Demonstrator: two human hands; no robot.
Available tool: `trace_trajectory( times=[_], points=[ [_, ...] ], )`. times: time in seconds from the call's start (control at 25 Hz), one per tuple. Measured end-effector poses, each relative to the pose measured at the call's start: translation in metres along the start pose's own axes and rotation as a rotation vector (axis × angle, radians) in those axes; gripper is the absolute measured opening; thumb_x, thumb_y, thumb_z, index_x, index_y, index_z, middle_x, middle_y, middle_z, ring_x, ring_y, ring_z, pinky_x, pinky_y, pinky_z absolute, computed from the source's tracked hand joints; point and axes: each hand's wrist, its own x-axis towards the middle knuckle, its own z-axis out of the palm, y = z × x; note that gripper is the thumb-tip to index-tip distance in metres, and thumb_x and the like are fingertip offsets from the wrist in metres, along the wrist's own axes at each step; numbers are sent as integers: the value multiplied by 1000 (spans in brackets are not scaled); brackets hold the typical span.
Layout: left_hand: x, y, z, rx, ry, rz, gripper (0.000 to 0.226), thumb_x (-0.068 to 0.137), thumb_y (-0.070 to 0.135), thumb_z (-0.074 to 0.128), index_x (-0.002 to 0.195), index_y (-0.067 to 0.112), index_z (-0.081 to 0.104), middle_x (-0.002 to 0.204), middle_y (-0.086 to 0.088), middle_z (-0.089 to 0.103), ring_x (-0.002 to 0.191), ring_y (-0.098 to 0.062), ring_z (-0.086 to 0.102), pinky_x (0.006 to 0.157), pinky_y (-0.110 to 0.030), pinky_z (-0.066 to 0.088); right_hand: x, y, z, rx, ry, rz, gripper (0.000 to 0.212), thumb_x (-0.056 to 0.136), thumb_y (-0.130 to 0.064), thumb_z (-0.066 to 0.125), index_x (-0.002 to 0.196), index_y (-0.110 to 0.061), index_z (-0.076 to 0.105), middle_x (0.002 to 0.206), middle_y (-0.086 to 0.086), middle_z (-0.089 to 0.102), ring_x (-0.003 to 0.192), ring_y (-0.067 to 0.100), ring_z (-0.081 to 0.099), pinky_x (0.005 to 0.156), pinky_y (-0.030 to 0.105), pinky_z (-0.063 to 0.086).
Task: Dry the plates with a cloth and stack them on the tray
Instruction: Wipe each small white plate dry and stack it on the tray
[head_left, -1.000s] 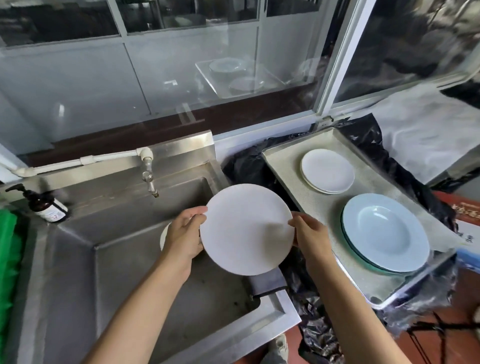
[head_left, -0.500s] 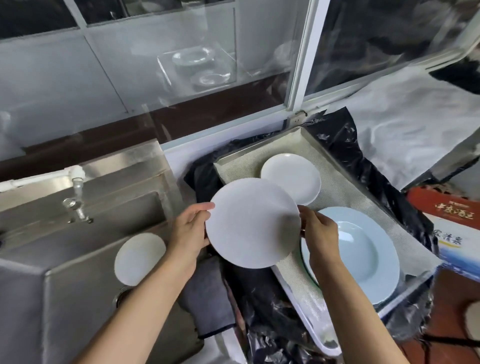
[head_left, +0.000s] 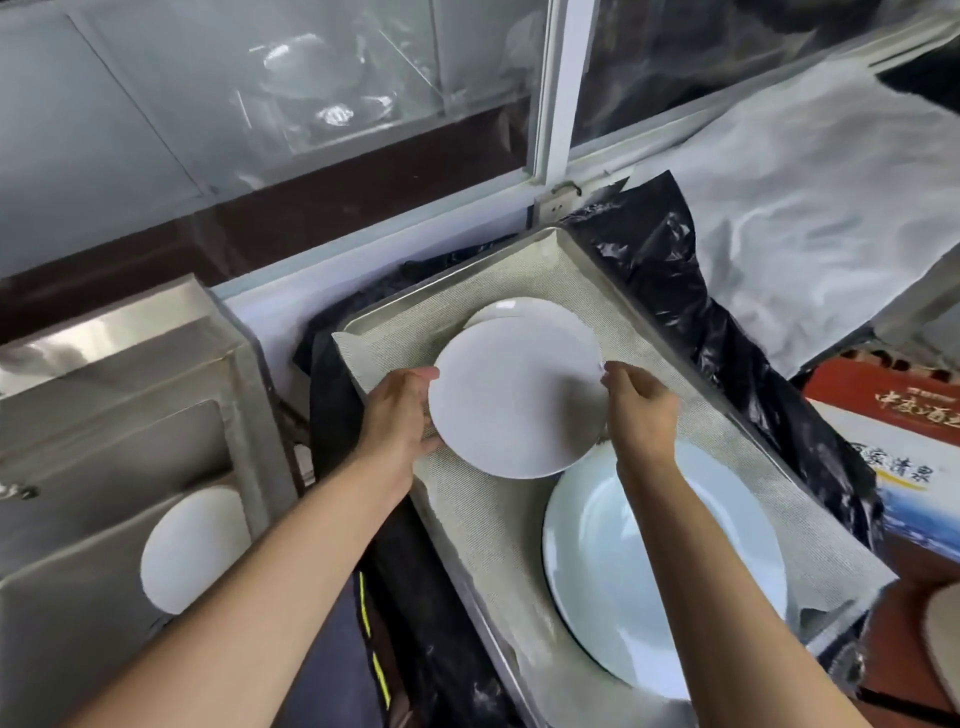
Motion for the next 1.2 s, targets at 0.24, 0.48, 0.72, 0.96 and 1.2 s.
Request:
trace_trajectory(
  times=[0.24, 0.48, 0.72, 0.96, 1.2],
  points=[
    [50, -13, 37, 40, 63, 105, 23, 94, 10, 45, 100, 23, 63, 115, -11, 69, 109, -33, 66, 90, -52, 58, 51, 8, 20, -107, 0, -62, 17, 90, -14, 59, 74, -14, 65, 93, 13, 70, 83, 24, 58, 73, 24, 45],
    [71, -28, 46, 102, 28, 181, 23, 99, 8, 48, 118, 19, 54, 120, -11, 66, 113, -28, 63, 98, -49, 53, 68, 16, 31, -180, -28, -55, 27, 92, -21, 60, 115, -17, 73, 104, -1, 72, 107, 24, 65, 99, 37, 50],
    [72, -32, 40, 208, -23, 202, 33, 97, 6, 47, 128, 12, 57, 129, -10, 64, 116, -21, 61, 101, -41, 51, 63, 14, 27, -237, -42, -89, 31, 94, -22, 60, 123, -18, 71, 115, 2, 73, 112, 23, 65, 102, 36, 49],
    [50, -21, 25, 278, -116, 327, 29, 98, 1, 51, 112, 24, 62, 119, 4, 65, 117, -18, 61, 105, -42, 50, 27, 6, 32, -324, -68, -251, 34, 94, -18, 60, 126, -21, 69, 122, 5, 70, 118, 21, 62, 100, 32, 45],
    [4, -5, -13, 304, -140, 437, 25, 95, 11, 54, 100, 29, 69, 97, 12, 75, 102, -6, 68, 96, -44, 55, -30, -11, 45, -283, -159, -338, 31, 93, -12, 59, 120, -22, 71, 117, -4, 72, 109, 14, 66, 93, 26, 48]
  ],
)
